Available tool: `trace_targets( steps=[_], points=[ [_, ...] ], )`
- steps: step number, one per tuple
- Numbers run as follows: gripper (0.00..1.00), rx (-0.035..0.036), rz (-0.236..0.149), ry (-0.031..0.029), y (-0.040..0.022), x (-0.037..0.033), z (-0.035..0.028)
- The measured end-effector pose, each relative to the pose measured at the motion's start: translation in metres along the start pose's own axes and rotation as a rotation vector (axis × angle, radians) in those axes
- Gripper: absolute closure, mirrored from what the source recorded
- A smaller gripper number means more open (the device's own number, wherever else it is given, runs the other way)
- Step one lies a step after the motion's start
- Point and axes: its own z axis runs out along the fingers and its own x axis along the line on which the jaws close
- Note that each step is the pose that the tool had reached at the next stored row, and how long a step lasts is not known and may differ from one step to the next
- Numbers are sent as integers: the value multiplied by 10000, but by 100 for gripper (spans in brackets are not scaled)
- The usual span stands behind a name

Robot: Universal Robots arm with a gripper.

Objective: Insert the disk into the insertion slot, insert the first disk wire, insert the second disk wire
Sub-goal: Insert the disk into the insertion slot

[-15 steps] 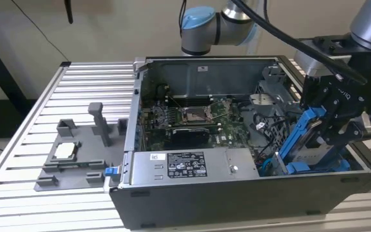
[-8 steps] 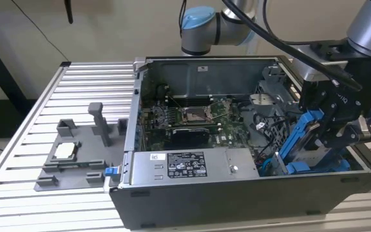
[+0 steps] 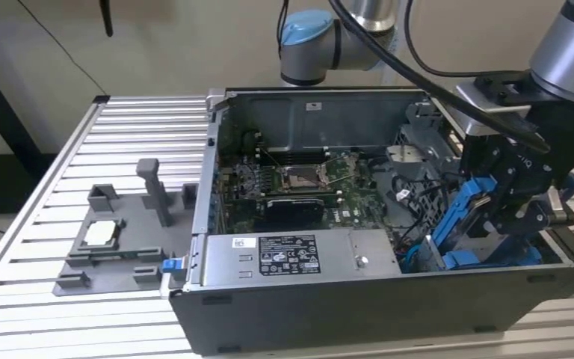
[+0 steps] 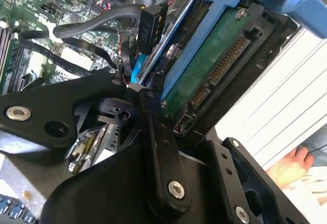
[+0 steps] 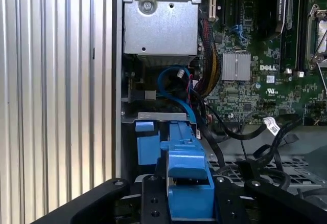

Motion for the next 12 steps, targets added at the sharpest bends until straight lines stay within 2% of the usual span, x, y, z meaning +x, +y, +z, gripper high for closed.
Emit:
trace_targets(
  steps=[1,2,4,5,8,12],
  points=[
    [66,-2,0,3,0,0,3],
    [60,-3,0,5,0,1,6],
    [60,-3,0,5,0,1,11],
    [53,-4,1,7,0,1,11],
    [53,-3,9,7,1,-1,-1],
    [53,-2,18,5,2,-11,-116]
  ],
)
